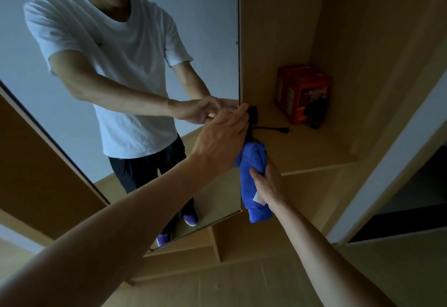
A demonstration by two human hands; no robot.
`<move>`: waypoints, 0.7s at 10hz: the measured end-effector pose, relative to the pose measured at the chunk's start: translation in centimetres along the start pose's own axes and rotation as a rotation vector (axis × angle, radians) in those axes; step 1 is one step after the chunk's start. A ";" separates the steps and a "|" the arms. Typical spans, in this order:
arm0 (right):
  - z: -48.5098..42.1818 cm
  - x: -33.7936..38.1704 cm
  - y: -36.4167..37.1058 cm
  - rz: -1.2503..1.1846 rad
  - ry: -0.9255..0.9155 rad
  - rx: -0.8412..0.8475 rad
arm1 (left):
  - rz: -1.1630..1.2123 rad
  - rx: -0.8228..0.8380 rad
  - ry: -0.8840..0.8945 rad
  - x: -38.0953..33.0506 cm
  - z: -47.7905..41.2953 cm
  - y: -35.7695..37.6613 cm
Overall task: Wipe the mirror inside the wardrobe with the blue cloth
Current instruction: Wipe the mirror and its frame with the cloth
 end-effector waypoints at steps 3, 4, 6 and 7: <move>-1.1 -5.5 2.1 0.132 0.162 0.105 | 0.178 -0.056 -0.056 0.0 -0.8 1.1; -1.5 -5.5 2.4 0.130 0.154 0.066 | 0.156 -0.063 -0.050 0.5 -1.0 0.9; -2.2 -3.8 1.5 0.062 0.040 0.032 | 0.058 -0.126 -0.023 0.5 -1.1 1.0; -2.5 -3.4 1.1 0.049 0.023 0.039 | 0.004 -0.118 0.023 0.5 -1.0 1.1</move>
Point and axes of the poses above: each hand's wrist, its own z-axis away from the middle knuckle, its own y-axis out of the palm, x = y × z, the point moved 1 cm from there along -z, towards the middle knuckle, and after that the axes turned 5 degrees about x, right-handed, at the moved point
